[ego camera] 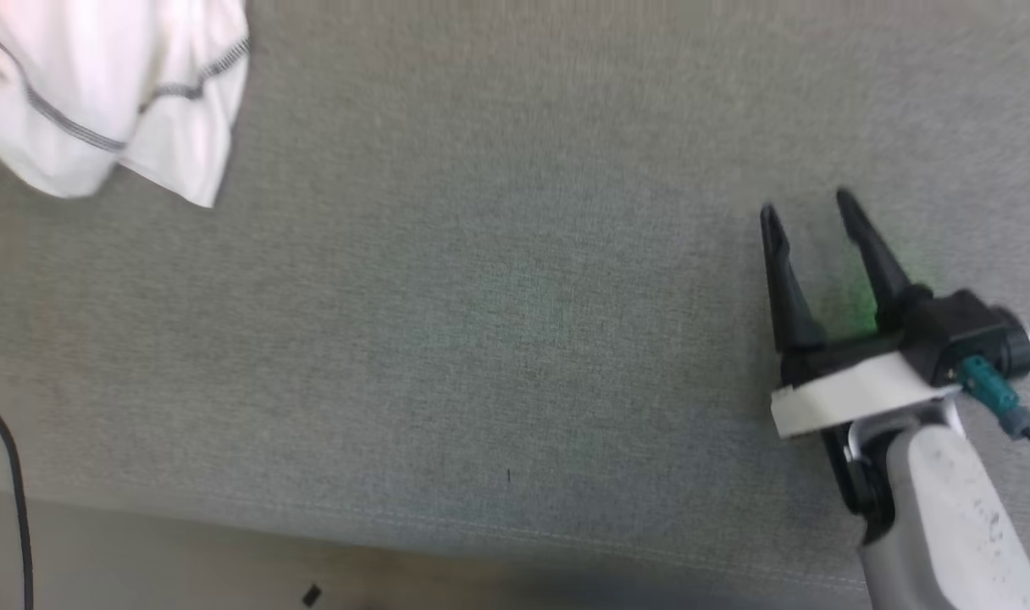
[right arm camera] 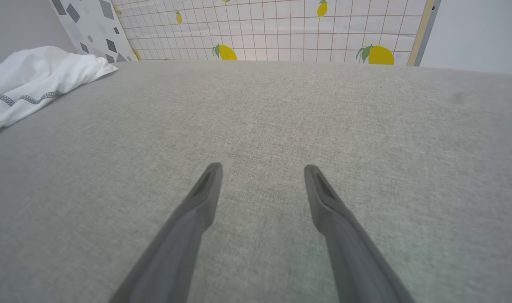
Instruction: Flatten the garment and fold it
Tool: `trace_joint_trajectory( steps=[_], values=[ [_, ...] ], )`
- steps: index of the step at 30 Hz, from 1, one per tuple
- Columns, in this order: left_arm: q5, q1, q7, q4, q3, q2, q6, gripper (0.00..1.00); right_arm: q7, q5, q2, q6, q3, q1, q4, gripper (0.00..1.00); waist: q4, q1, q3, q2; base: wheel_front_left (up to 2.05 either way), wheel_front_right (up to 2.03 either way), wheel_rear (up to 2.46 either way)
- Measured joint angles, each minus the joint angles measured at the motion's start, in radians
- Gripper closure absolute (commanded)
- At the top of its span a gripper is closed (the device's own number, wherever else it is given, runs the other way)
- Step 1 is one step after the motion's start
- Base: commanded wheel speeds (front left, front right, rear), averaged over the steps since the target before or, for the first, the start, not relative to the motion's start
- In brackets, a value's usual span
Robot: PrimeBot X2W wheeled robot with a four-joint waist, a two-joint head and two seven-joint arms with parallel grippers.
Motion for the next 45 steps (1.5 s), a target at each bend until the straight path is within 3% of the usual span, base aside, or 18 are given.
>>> trace_joint_trajectory(
  steps=[4,8,15,22,37,45],
  values=[
    [0.063,-0.055,-0.163,-0.002,-0.051,0.023,-0.058,1.00,-0.006,0.018,0.000,0.000,-0.005,0.048,0.025,0.00,0.003,0.0000,-0.089,0.0000,0.00,0.00,0.00],
    [0.096,-0.125,-0.236,-0.006,-0.120,0.025,-0.102,1.00,-0.008,0.032,0.000,0.000,-0.011,0.092,0.042,0.00,-0.001,0.0000,-0.183,0.0000,0.00,0.00,0.00],
    [0.102,-0.248,-0.221,-0.003,-0.231,-0.038,-0.158,1.00,0.001,0.044,0.000,0.000,-0.026,0.168,0.049,0.00,-0.024,0.0000,-0.341,0.0000,0.00,0.00,0.00],
    [0.097,-0.414,-0.196,0.035,-0.320,-0.141,-0.176,1.00,0.018,0.061,0.000,0.000,-0.018,0.200,0.044,0.00,-0.080,0.0000,-0.453,0.0000,0.00,0.00,0.00],
    [0.011,-0.671,-0.258,0.185,-0.397,-0.382,-0.207,1.00,0.033,0.077,-0.001,0.000,0.012,0.209,0.041,0.00,-0.267,0.0000,-0.498,0.0000,0.00,0.00,0.00],
    [-0.060,-0.665,-0.296,0.260,-0.421,-0.449,-0.222,1.00,0.035,0.088,-0.001,0.000,0.018,0.209,0.044,0.00,-0.311,-0.0001,-0.459,0.0000,0.00,0.00,0.00]
  ],
)
